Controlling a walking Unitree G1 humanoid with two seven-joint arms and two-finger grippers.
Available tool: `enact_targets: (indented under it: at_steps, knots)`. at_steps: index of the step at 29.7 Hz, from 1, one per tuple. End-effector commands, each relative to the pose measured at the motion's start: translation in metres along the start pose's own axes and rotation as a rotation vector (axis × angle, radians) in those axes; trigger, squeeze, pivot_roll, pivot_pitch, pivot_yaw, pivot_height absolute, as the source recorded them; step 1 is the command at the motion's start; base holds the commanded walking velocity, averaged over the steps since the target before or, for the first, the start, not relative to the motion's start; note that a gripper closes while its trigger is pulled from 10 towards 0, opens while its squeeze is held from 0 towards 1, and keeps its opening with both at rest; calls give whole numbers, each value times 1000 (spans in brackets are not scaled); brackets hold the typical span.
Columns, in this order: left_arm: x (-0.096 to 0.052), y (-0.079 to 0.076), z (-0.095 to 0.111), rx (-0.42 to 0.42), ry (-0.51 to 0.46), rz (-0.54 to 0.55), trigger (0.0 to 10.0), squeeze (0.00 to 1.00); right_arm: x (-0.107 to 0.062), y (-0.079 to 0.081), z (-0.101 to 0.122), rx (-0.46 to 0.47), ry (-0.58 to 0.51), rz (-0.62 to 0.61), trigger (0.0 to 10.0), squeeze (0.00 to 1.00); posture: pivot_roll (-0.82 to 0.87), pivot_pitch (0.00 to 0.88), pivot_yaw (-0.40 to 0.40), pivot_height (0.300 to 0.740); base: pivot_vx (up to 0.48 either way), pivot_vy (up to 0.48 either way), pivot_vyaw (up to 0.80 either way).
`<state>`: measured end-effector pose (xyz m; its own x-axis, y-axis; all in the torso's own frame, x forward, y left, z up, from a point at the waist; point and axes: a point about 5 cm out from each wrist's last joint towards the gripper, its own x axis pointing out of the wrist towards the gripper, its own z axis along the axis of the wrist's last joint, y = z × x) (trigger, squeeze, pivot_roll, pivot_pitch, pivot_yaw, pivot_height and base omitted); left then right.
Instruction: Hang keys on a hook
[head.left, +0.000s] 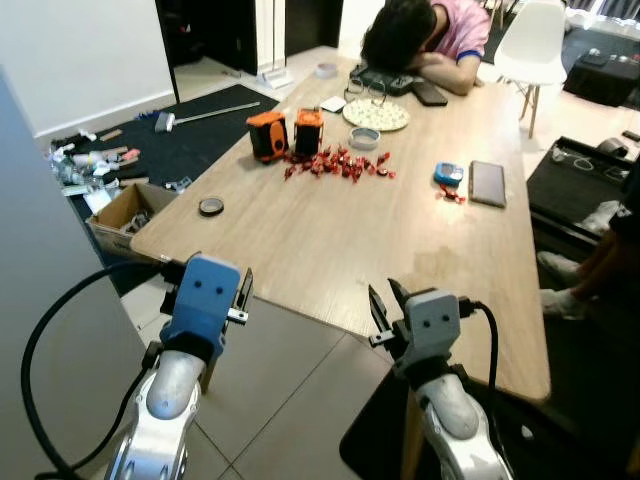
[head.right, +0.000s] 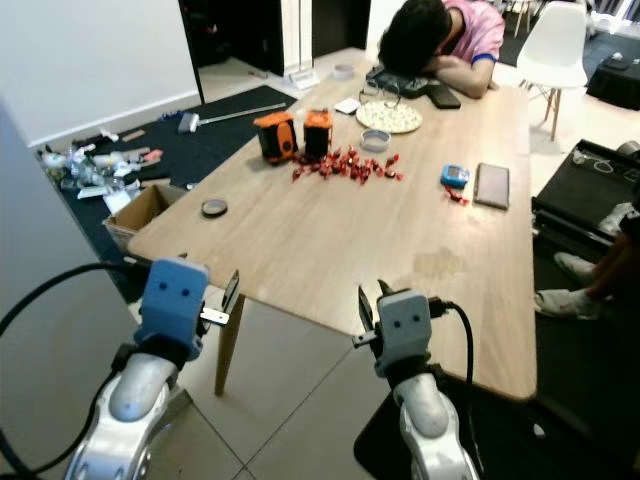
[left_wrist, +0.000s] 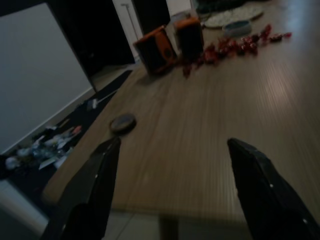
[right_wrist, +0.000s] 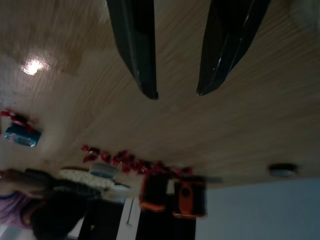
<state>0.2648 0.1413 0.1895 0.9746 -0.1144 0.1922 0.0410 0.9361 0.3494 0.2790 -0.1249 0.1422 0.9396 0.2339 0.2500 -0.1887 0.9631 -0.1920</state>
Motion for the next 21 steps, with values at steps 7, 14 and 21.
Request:
enact_targets:
  at_steps: [7,14,21]
  knots:
    - [-3,0,-1,7,11,2,10000,0,0,0,0,-2,5,3,10000,0,136,154,-21,740,469,0,0]
    - [-1,2,-2,-55,54,-8,10000,0,0,0,0,0,5,-1,10000,0,136,148,-16,740,365,0,0]
    - [3,1,-7,-110,155,-90,10000,0,1,1,-1,4,9,-1,10000,0,137,147,-15,740,116,0,0]
